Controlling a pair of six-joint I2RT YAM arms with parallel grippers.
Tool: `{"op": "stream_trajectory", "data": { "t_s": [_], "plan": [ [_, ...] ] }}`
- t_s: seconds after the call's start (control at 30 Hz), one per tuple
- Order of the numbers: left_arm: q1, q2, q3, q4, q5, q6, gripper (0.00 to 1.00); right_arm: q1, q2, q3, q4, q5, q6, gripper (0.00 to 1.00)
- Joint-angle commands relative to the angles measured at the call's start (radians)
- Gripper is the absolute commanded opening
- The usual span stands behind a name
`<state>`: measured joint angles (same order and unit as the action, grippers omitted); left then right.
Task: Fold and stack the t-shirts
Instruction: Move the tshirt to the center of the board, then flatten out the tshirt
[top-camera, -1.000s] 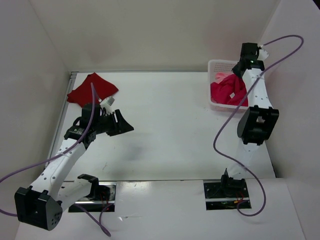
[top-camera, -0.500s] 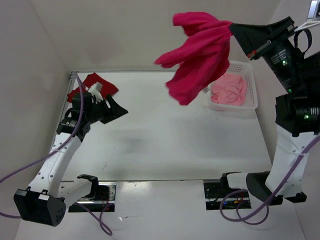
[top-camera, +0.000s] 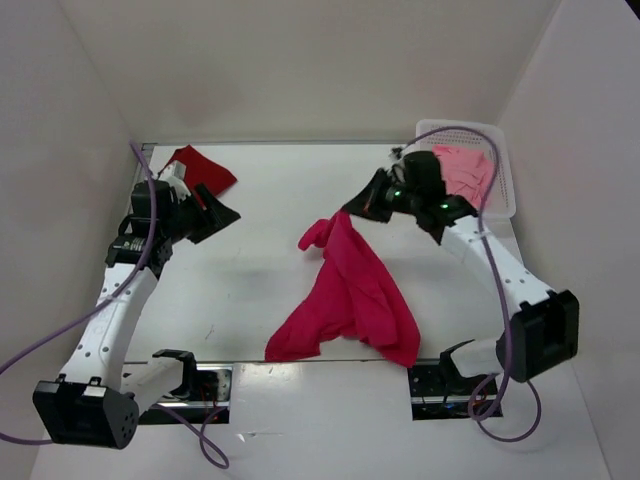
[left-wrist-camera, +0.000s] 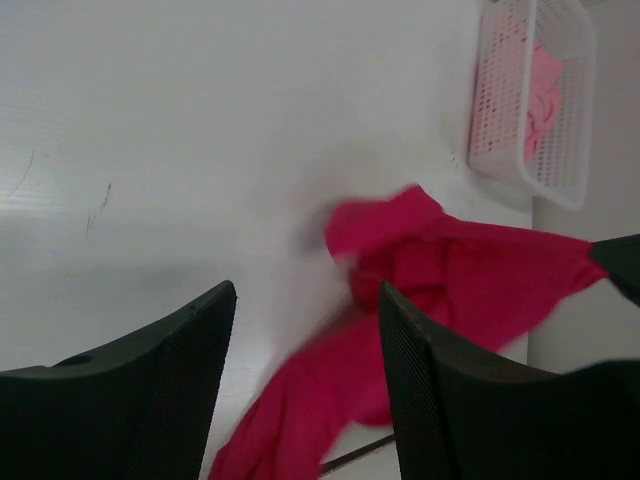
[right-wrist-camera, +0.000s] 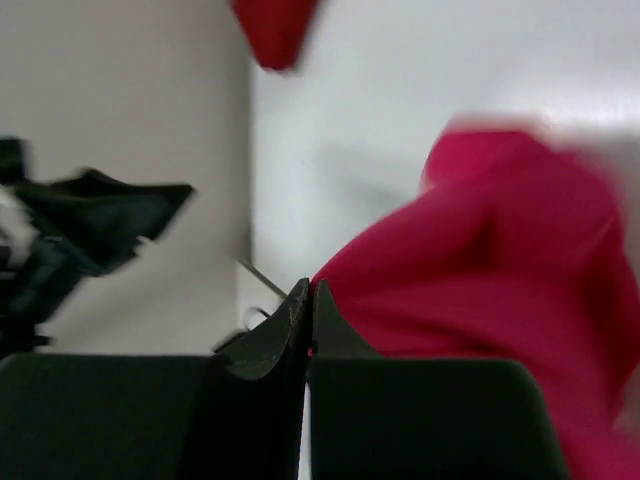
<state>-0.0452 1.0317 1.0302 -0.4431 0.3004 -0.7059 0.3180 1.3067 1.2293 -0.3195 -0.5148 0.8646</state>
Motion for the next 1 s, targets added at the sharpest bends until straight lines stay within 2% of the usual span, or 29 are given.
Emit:
{"op": "stream_trajectory", "data": {
  "t_s": [0.0,0.03,0.17,0.37,0.5,0.53,0.6,0.63,0.73,0.77,0.83,0.87,0.9,0.93,0.97],
  "plan": [
    [0.007,0.001,-0.059,0.007,0.039,0.028,0.66,0.127,-0.005,-0.025,0.086,0.103,-0.047,0.0],
    [0.007,-0.01,-0.079,0.007,0.039,0.039,0.65,0.171,0.009,-0.025,0.086,0.133,-0.047,0.0],
    [-0.002,-0.019,-0.101,-0.002,0.039,0.06,0.62,0.217,0.086,0.016,0.1,0.188,-0.047,0.0],
    [-0.1,-0.019,-0.186,-0.011,0.017,0.051,0.6,0.207,0.108,0.093,0.054,0.329,-0.078,0.0],
    [-0.185,0.0,-0.2,0.017,-0.016,0.042,0.56,0.197,0.108,0.102,0.025,0.366,-0.088,0.33],
    [-0.224,0.001,-0.188,0.026,-0.026,0.03,0.56,0.197,0.108,0.102,-0.01,0.377,-0.102,0.44],
    [-0.277,0.039,-0.156,0.038,-0.036,0.007,0.55,0.197,0.074,0.073,-0.052,0.452,-0.124,0.48],
    [-0.359,0.053,-0.139,0.05,-0.071,-0.003,0.55,0.188,0.051,0.02,-0.064,0.479,-0.124,0.51],
    [-0.485,0.132,-0.082,0.083,-0.128,-0.041,0.55,0.117,-0.046,-0.103,-0.064,0.484,-0.112,0.54],
    [-0.563,0.157,-0.065,0.083,-0.147,-0.053,0.55,0.104,-0.067,-0.129,-0.076,0.484,-0.111,0.52],
    [-0.634,0.237,-0.033,0.107,-0.185,-0.053,0.55,0.084,-0.133,-0.207,-0.087,0.484,-0.089,0.36],
    [-0.663,0.264,-0.016,0.116,-0.205,-0.053,0.55,0.075,-0.155,-0.23,-0.104,0.501,-0.079,0.16],
    [-0.715,0.321,0.022,0.13,-0.214,-0.063,0.55,0.063,-0.203,-0.255,-0.118,0.521,-0.079,0.07],
    [-0.741,0.346,0.042,0.13,-0.225,-0.063,0.55,0.062,-0.23,-0.293,-0.128,0.541,-0.066,0.01],
    [-0.765,0.372,0.06,0.142,-0.253,-0.063,0.55,0.049,-0.253,-0.309,-0.142,0.562,-0.052,0.0]
  ]
}}
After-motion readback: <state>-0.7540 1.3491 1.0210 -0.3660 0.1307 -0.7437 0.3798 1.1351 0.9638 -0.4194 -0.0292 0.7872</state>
